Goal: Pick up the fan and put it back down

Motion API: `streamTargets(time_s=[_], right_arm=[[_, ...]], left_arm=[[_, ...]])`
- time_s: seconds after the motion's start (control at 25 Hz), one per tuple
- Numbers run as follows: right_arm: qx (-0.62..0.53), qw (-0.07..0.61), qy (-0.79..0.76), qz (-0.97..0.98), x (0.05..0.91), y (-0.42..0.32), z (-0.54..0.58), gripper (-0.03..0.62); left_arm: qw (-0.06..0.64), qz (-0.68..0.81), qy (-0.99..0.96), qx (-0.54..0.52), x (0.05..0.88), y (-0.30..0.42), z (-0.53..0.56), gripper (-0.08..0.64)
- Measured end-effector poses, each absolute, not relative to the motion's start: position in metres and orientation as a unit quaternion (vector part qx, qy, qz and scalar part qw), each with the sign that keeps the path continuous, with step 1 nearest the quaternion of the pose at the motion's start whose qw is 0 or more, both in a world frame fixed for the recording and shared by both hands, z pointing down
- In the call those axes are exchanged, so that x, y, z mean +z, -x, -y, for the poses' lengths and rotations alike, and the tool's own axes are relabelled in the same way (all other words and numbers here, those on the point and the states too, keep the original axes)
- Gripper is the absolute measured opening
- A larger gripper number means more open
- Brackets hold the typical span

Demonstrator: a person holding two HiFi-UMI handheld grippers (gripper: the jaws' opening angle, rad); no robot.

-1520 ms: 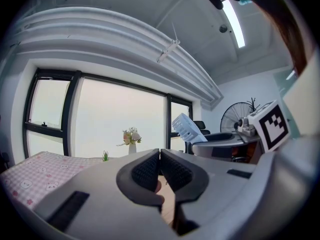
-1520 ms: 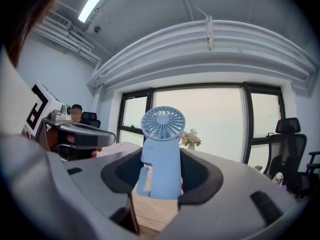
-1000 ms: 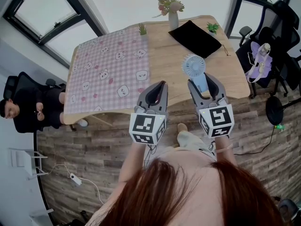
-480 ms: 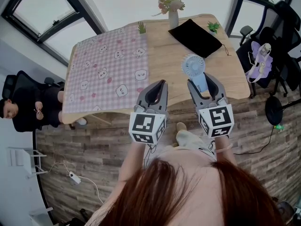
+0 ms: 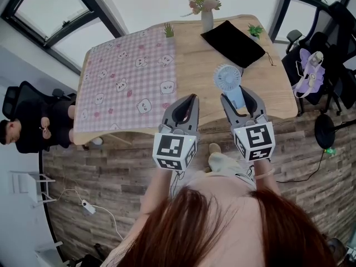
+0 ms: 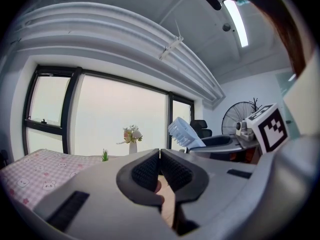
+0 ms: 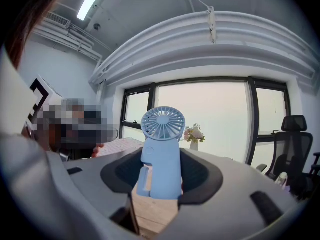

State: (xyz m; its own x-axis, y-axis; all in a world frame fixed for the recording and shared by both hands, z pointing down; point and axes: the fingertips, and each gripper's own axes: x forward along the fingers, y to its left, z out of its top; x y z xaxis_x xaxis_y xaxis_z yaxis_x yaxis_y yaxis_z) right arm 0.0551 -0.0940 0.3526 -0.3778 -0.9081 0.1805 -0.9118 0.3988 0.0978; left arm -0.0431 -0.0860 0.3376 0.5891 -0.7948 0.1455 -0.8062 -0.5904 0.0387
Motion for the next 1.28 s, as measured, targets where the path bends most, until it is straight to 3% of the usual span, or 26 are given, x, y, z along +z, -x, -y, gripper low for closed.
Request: streamTargets(time_s=[1.28], right_arm=[[0.041, 0.169, -0.498, 0.849, 0.418, -0.044, 0.141, 0.213]], left_arm=[[0.072, 0.472, -0.876, 0.064, 0.352, 0.042, 0.112, 0.012]])
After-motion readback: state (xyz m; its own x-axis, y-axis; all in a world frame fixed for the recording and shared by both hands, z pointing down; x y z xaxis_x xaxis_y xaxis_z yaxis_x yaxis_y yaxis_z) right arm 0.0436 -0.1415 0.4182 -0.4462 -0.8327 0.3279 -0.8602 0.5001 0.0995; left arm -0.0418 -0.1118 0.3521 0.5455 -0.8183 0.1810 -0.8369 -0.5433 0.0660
